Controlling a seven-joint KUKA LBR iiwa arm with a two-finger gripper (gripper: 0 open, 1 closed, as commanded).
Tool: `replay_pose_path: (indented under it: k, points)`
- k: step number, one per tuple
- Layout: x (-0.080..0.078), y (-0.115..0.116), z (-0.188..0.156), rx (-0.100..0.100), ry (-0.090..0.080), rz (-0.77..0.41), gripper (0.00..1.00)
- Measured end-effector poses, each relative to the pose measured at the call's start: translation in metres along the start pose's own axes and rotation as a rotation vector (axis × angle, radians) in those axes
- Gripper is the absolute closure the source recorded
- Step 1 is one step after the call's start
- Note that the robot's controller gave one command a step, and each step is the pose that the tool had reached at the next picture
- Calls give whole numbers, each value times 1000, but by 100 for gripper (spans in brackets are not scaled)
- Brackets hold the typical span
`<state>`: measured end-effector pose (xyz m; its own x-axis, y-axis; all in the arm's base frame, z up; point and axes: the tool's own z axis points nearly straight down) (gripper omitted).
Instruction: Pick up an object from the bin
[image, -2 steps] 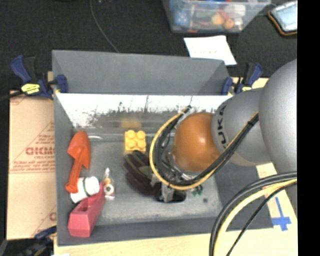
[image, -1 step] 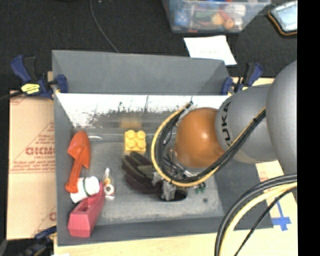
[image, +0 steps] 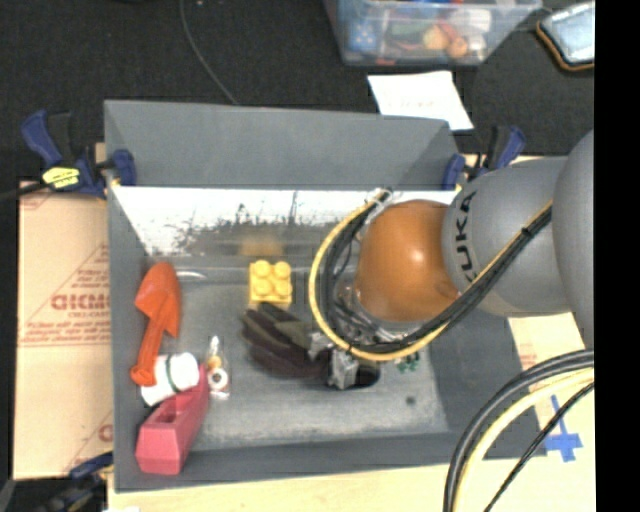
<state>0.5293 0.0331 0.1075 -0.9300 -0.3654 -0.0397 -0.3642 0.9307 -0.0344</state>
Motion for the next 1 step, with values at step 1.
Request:
replay_pose_path:
  k: [1]
  points:
    - [7, 5, -19, -3, 8, 3, 100]
